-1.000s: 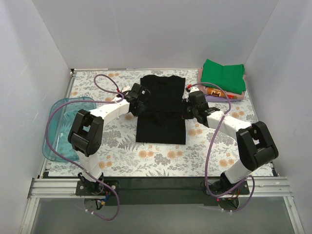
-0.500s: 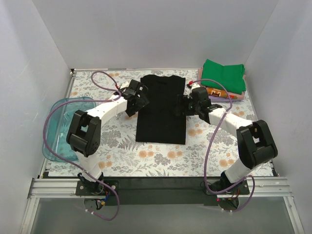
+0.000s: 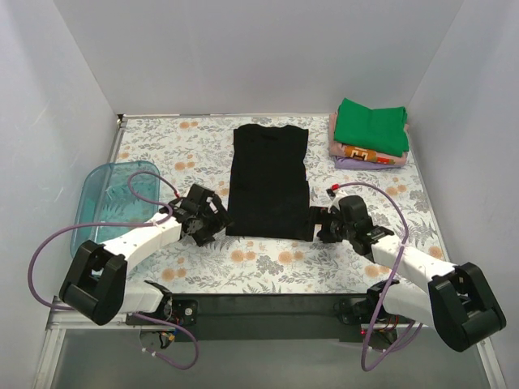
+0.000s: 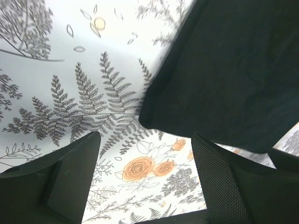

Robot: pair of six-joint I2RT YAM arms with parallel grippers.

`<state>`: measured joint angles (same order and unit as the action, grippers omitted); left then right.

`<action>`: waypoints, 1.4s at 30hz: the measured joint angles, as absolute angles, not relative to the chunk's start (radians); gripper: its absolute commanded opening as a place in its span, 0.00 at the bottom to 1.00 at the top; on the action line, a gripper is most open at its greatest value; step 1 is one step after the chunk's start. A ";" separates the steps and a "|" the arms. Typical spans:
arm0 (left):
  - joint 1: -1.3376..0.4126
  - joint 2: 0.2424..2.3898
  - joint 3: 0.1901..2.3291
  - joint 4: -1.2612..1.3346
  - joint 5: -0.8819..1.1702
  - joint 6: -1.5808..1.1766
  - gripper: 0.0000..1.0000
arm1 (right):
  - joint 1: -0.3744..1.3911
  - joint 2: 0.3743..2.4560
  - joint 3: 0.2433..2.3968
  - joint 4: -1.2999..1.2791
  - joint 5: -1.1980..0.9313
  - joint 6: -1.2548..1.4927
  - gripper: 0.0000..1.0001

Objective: Fold and stack the t-shirts
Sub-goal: Fold the tshirt

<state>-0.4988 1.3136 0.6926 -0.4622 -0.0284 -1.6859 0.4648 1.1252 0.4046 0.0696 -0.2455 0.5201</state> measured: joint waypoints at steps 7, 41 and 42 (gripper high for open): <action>-0.503 1.338 0.625 -0.386 0.039 -1.702 0.61 | 0.467 1.095 0.342 0.113 -0.250 0.574 0.80; -0.557 1.066 0.363 -0.340 0.099 -1.810 0.00 | 0.599 1.062 0.243 0.118 -0.278 0.633 0.01; -0.576 1.011 0.336 -0.369 0.102 -1.824 0.00 | 0.628 1.018 0.232 0.083 -0.268 0.640 0.01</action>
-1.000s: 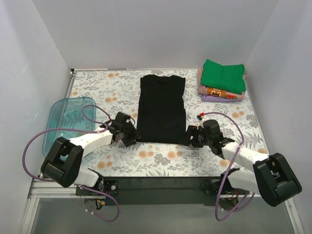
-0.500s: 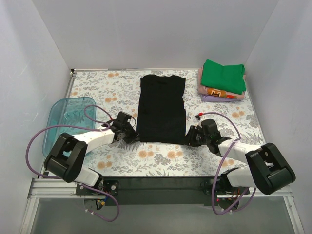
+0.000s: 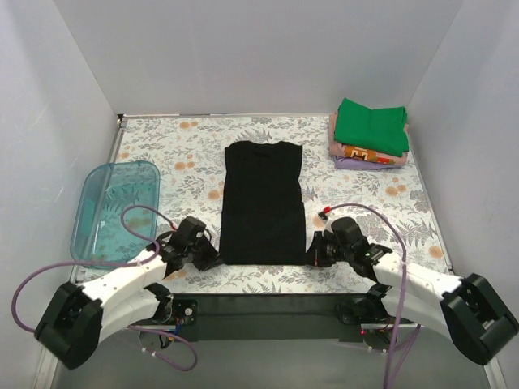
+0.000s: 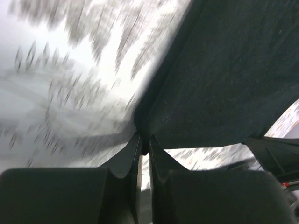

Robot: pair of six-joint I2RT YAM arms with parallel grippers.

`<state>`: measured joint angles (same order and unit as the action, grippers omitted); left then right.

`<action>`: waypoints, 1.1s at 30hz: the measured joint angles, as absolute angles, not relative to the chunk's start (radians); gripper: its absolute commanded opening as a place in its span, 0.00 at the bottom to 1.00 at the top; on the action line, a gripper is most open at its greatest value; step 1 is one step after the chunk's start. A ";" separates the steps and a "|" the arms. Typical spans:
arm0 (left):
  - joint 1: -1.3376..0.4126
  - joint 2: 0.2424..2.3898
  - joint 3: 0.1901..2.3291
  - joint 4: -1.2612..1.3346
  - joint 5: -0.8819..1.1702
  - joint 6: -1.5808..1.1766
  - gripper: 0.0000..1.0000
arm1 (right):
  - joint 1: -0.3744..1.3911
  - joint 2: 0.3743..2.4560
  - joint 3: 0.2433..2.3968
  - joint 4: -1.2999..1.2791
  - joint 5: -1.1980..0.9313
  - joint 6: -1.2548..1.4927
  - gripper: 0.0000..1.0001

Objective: Fold and stack the t-shirts
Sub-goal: Fold the tshirt

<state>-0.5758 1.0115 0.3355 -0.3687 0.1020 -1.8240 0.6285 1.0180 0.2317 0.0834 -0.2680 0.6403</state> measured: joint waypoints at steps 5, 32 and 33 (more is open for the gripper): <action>-0.654 0.778 0.258 -0.528 0.130 -1.888 0.00 | 0.734 0.772 0.151 -0.064 -0.251 0.717 0.01; -0.671 0.818 0.582 -0.682 0.000 -1.855 0.00 | 0.774 0.733 0.410 -0.220 -0.106 0.667 0.01; -0.671 0.829 0.604 -0.680 -0.014 -1.852 0.00 | 0.774 0.748 0.432 -0.220 -0.096 0.659 0.01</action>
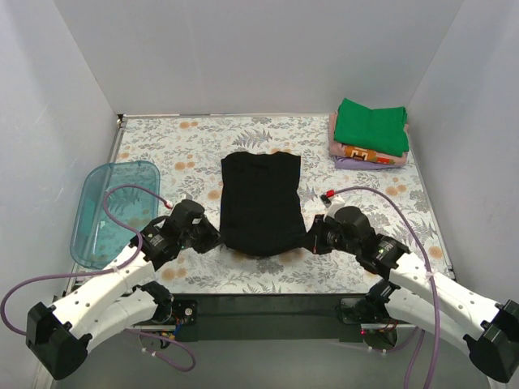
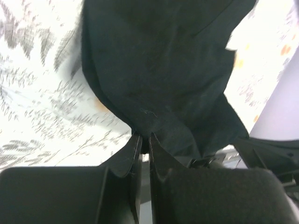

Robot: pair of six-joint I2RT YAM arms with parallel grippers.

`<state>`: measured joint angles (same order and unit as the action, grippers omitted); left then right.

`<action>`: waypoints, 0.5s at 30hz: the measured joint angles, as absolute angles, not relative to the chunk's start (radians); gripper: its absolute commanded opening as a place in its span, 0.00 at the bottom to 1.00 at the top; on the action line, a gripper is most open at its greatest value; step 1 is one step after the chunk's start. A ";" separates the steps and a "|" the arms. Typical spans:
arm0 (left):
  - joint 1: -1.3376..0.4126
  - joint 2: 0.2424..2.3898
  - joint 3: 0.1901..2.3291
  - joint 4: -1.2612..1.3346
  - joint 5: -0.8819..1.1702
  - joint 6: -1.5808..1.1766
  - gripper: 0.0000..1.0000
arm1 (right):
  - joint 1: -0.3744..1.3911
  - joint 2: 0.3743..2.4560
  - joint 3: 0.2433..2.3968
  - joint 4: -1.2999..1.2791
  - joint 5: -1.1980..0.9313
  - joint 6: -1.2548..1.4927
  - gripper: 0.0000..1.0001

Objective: Fold and stack the t-shirts
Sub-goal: Fold the tshirt

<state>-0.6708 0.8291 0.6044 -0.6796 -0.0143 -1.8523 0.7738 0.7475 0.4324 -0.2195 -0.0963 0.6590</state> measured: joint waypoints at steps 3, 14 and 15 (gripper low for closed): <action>-0.671 0.875 0.682 -0.682 -0.072 -1.848 0.00 | 0.774 0.802 0.520 -0.233 -0.051 0.633 0.01; -0.619 1.103 0.978 -0.715 -0.254 -1.831 0.00 | 0.660 1.025 0.801 -0.246 -0.002 0.540 0.01; -0.605 1.125 1.003 -0.712 -0.257 -1.824 0.00 | 0.646 1.041 0.818 -0.248 -0.002 0.534 0.01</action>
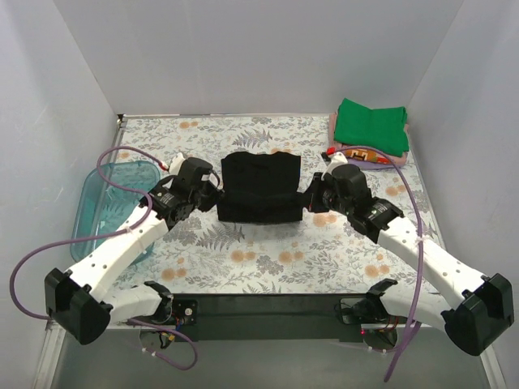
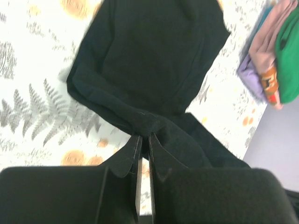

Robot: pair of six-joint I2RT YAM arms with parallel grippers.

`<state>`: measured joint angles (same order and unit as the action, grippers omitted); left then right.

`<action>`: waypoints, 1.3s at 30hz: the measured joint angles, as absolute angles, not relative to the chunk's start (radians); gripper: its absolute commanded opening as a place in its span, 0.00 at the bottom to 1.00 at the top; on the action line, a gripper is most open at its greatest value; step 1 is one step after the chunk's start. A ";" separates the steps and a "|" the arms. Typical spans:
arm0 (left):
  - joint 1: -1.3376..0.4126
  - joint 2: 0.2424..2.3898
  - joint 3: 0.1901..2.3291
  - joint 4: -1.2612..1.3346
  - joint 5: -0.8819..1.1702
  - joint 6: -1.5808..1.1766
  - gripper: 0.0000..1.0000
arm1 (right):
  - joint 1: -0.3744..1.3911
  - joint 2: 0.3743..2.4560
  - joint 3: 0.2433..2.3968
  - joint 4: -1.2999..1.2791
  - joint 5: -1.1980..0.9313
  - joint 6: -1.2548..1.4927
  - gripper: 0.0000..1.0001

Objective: Fold and stack the t-shirts
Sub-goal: Fold the tshirt

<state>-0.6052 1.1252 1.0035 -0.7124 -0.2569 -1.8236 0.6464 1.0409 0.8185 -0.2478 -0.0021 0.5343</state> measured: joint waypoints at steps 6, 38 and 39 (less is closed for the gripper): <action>-0.527 1.276 1.112 -0.669 -0.252 -1.774 0.00 | 0.570 1.126 0.914 -0.252 -0.029 0.506 0.01; -0.314 1.974 1.491 -0.329 -0.132 -1.568 0.00 | 0.253 1.966 1.430 -0.086 -0.404 0.447 0.01; -0.313 1.995 1.503 -0.323 -0.134 -1.559 0.00 | 0.248 2.003 1.460 -0.084 -0.407 0.447 0.01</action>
